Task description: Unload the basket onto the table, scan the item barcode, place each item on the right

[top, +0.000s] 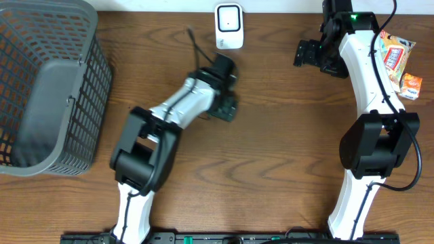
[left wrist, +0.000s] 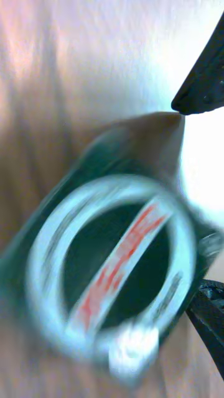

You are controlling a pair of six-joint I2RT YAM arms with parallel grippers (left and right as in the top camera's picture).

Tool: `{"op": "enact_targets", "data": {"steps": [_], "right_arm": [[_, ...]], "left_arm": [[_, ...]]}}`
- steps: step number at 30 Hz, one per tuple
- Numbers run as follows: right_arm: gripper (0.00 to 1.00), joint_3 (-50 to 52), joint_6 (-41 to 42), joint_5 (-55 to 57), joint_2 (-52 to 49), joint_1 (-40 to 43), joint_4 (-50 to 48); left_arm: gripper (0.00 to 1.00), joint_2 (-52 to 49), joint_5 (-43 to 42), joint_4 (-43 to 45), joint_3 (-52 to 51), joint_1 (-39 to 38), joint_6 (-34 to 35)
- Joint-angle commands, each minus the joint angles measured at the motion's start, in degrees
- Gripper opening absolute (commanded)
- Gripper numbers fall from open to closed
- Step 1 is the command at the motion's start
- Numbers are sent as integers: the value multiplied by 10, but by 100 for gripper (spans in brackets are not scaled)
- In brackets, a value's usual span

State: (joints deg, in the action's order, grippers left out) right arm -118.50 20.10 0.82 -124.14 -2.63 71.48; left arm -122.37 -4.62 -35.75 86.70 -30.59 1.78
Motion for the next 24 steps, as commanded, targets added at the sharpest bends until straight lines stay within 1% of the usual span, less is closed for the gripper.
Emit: {"op": "enact_targets", "data": {"steps": [1,5,6,9,10,12,18,24], "right_arm": [[99,1,-6,-3,-7,0,1],[99,1,-6,-3,-7,0,1],[99,1,-6,-3,-7,0,1],[99,1,-6,-3,-7,0,1],[99,1,-6,-3,-7,0,1],[99,1,-6,-3,-7,0,1],[99,1,-6,-3,-7,0,1],[99,1,-6,-3,-7,0,1]], "left_arm": [[83,-1,-8,0,15,-52,48],[83,10,-5,2,35,-107,54],[83,14,7,2,40,-115,55],[82,32,78,-2,45,-118,88],[82,39,92,-8,45,-110,93],[82,46,92,-13,45,-94,92],[83,50,95,-10,45,-20,59],[83,49,83,17,45,57,60]]}}
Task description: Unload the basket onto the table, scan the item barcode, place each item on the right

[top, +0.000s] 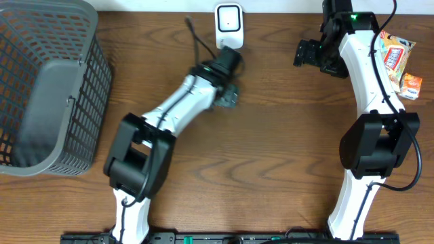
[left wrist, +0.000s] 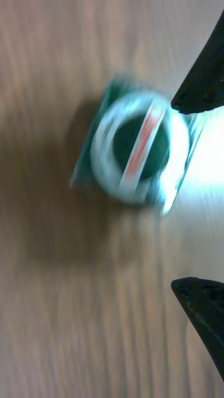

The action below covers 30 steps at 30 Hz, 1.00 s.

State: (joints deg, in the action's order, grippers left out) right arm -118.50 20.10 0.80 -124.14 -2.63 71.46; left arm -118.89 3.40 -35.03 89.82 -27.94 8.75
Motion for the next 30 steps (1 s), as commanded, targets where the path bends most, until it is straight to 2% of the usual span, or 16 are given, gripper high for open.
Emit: {"op": "enact_targets", "data": {"steps": [1,6,14,16,18,19,20,22,24,26,30], "right_arm": [[99,1,-6,-3,-7,0,1],[99,1,-6,-3,-7,0,1],[99,1,-6,-3,-7,0,1],[99,1,-6,-3,-7,0,1],[99,1,-6,-3,-7,0,1],[99,1,-6,-3,-7,0,1],[99,1,-6,-3,-7,0,1],[99,1,-6,-3,-7,0,1],[99,1,-6,-3,-7,0,1],[99,1,-6,-3,-7,0,1],[99,1,-6,-3,-7,0,1]], "left_arm": [[83,14,-11,17,13,41,-9],[83,2,-82,55,12,71,-4],[79,-43,-100,93,12,71,70],[73,-45,-100,95,12,71,70],[63,-45,-91,99,12,71,70],[48,-45,-49,98,12,71,70],[39,-45,-5,94,11,71,70],[31,-45,8,94,10,71,70],[15,-45,6,92,7,70,70],[9,-45,-11,92,2,68,70],[8,-51,-50,90,-5,60,70]]}}
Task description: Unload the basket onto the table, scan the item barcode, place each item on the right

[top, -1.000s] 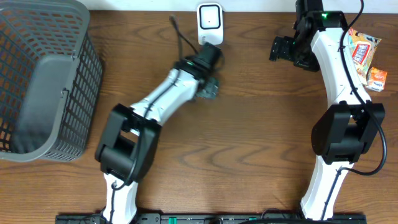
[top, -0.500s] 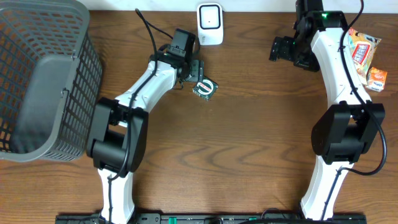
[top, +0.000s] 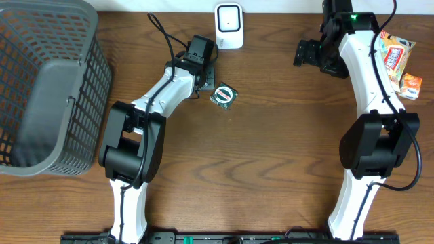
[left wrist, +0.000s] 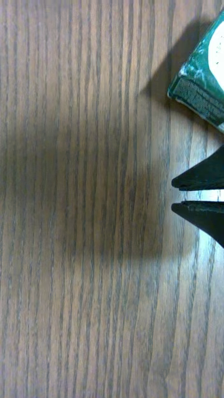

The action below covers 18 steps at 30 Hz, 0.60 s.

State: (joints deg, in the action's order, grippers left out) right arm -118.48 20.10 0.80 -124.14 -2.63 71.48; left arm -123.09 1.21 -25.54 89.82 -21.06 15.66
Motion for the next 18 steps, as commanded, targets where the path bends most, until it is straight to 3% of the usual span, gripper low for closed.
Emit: {"op": "enact_targets", "data": {"steps": [1,6,18], "right_arm": [[99,1,-6,-3,-7,0,1],[99,1,-6,-3,-7,0,1],[99,1,-6,-3,-7,0,1]], "left_arm": [[8,-10,-35,-7,-5,-12,1],[8,-12,-79,-12,-5,-34,1],[8,-12,-90,-50,-5,-89,-2]]}}
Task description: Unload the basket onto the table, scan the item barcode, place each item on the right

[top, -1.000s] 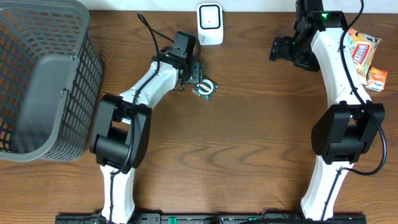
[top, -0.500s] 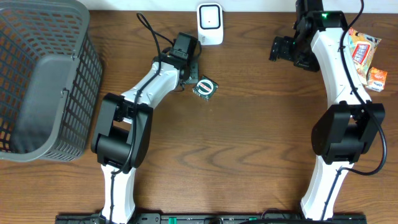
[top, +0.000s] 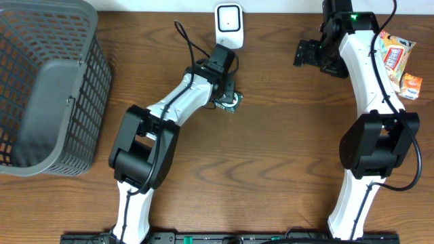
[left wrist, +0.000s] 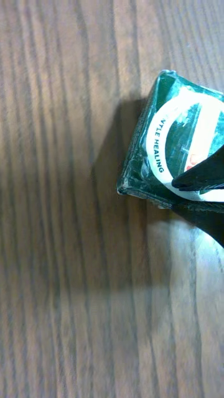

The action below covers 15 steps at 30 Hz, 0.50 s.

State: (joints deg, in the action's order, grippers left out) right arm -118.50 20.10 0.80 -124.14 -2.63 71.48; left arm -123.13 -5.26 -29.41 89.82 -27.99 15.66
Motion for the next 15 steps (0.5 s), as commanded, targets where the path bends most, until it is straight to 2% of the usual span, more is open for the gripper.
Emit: {"op": "enact_targets", "data": {"steps": [1,8,11,15], "right_arm": [[99,1,-6,-3,-7,0,1],[99,1,-6,-3,-7,0,1],[99,1,-6,-3,-7,0,1],[99,1,-6,-3,-7,0,1]], "left_arm": [[8,-12,-35,-11,-5,-24,-7],[8,-12,-84,-13,-5,-54,-8],[8,-4,-132,-13,-4,-58,-10],[7,21,-173,-14,-4,-58,-36]]}}
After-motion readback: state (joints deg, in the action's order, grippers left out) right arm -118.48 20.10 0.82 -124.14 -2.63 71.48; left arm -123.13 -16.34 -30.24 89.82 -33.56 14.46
